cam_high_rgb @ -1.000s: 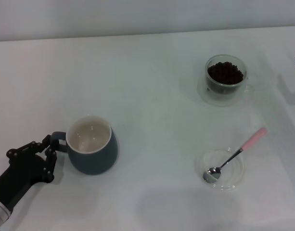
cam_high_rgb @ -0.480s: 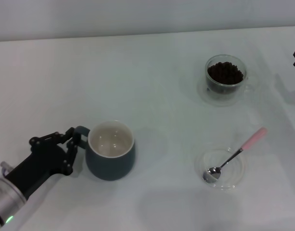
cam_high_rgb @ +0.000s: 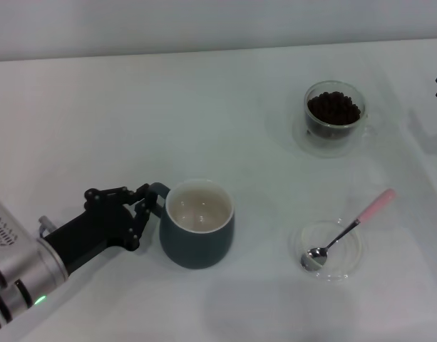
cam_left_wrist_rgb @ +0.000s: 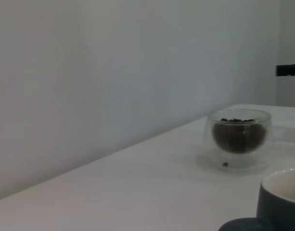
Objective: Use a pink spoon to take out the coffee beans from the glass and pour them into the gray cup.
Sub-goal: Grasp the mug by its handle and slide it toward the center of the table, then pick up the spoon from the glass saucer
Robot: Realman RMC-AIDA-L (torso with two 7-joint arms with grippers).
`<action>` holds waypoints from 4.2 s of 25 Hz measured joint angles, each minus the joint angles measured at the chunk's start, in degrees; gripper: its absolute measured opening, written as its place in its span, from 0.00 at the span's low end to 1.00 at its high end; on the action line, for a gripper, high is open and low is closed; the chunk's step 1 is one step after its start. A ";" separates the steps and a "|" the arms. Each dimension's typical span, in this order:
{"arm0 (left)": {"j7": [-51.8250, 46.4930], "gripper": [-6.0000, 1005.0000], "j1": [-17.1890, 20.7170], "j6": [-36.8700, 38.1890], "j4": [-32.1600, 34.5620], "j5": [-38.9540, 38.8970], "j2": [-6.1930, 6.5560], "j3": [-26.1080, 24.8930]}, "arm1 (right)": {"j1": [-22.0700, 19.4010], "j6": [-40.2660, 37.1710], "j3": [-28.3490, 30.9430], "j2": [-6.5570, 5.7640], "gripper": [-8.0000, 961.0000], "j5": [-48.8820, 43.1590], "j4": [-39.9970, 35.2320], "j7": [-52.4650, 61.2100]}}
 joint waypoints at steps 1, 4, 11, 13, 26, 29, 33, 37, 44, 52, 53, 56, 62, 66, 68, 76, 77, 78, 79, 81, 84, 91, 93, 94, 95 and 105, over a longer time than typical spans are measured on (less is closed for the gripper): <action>0.00 0.11 -0.29 -0.05 -0.01 0.29 -0.01 -0.01 | 0.02 0.00 0.01 0.00 0.89 0.00 0.00 0.00; 0.00 0.10 -1.38 -0.09 0.00 1.12 -0.04 0.00 | 0.10 0.02 0.03 0.00 0.89 0.00 0.00 0.00; 0.01 0.10 -3.26 -0.49 0.05 2.61 -0.11 0.00 | 0.20 0.31 0.03 0.00 0.89 0.00 0.00 0.00; 0.01 0.10 -3.49 -0.73 0.06 2.67 -0.10 0.00 | 0.20 0.31 0.09 0.00 0.89 0.00 -0.01 0.00; -0.02 0.25 -3.03 -0.94 -0.09 3.34 -0.10 -0.13 | -0.20 0.11 -0.22 0.00 0.89 -0.24 -0.18 0.03; 0.02 0.29 -2.76 -0.92 -0.24 3.34 -0.10 -0.01 | -0.27 -0.07 -0.30 0.00 0.88 -0.44 -0.26 0.05; 0.22 0.32 -1.27 -0.14 0.02 3.26 -0.10 -0.24 | -0.77 0.12 -0.80 -0.05 0.88 -0.55 -0.48 0.03; 0.77 0.40 1.32 2.54 0.48 3.03 0.10 -0.34 | -1.88 0.80 -1.27 -0.12 0.88 -0.64 -0.88 1.06; 1.39 0.64 9.10 7.33 4.33 1.62 0.28 -0.56 | -4.23 -0.47 -9.51 -0.36 0.88 -0.66 -7.12 14.26; 4.25 0.77 15.21 10.03 5.68 -2.01 0.78 -0.60 | -7.91 0.68 -20.42 -1.01 0.87 -0.72 -13.31 36.36; 4.53 0.77 15.90 10.47 5.96 -2.66 0.91 -0.60 | -8.27 1.01 -21.05 -1.15 0.87 -0.73 -13.36 38.48; 4.85 0.77 17.87 12.29 7.24 -5.26 1.08 -0.59 | -9.42 2.71 -23.02 -1.68 0.87 -1.40 -13.14 46.56; 4.68 0.77 21.09 13.80 9.71 -13.02 1.22 -0.63 | -10.91 7.26 -23.61 -2.25 0.87 -7.10 -12.50 58.75; 4.76 0.77 21.64 15.36 9.72 -16.37 1.22 -0.62 | -11.00 8.92 -23.63 -2.24 0.86 -11.41 -11.06 64.55; 4.73 0.77 21.70 15.66 9.72 -18.08 1.19 -0.62 | -10.67 8.92 -23.85 -2.48 0.86 -12.28 -9.57 65.81; 4.83 0.77 21.50 18.88 9.74 -23.29 1.09 -0.62 | -9.39 8.86 -24.39 -1.64 0.86 -14.67 -7.50 69.49; 4.98 0.77 21.36 18.89 9.74 -23.50 1.08 -0.61 | -9.31 8.87 -24.36 -1.38 0.86 -14.68 -7.50 69.55; 5.23 0.77 21.19 18.91 9.74 -23.65 1.07 -0.59 | -9.25 8.89 -24.32 -1.15 0.86 -14.68 -7.50 69.54; 5.35 0.77 21.09 18.92 9.74 -23.65 1.08 -0.54 | -9.20 8.87 -24.28 -0.81 0.86 -14.69 -7.50 69.39; 5.45 0.77 20.96 18.93 9.80 -23.66 1.10 -0.54 | -9.17 8.80 -24.22 -0.65 0.86 -14.68 -7.50 69.25; 5.76 0.77 20.69 18.78 9.84 -23.68 1.15 -0.58 | -9.17 8.80 -23.82 -0.49 0.85 -14.48 -7.08 68.46; 6.71 0.77 20.13 17.70 9.84 -23.75 1.21 -0.62 | -9.09 10.60 -23.57 -0.40 0.85 -14.19 -6.60 67.39; 6.73 0.77 19.87 17.56 9.84 -23.77 1.21 -0.62 | -9.00 10.60 -23.57 -0.31 0.85 -14.17 -6.24 67.29; 6.74 0.77 19.81 17.54 9.84 -23.77 1.22 -0.62 | -8.98 10.55 -23.57 -0.29 0.85 -14.17 -6.05 67.20; 6.78 0.77 19.74 17.52 9.84 -23.77 1.22 -0.62 | -8.92 10.45 -23.57 -0.26 0.85 -14.16 -5.74 66.99; 8.08 0.77 19.45 16.70 9.74 -23.76 1.22 -0.62 | -8.43 8.55 -23.60 -0.20 0.65 -14.06 -4.48 65.86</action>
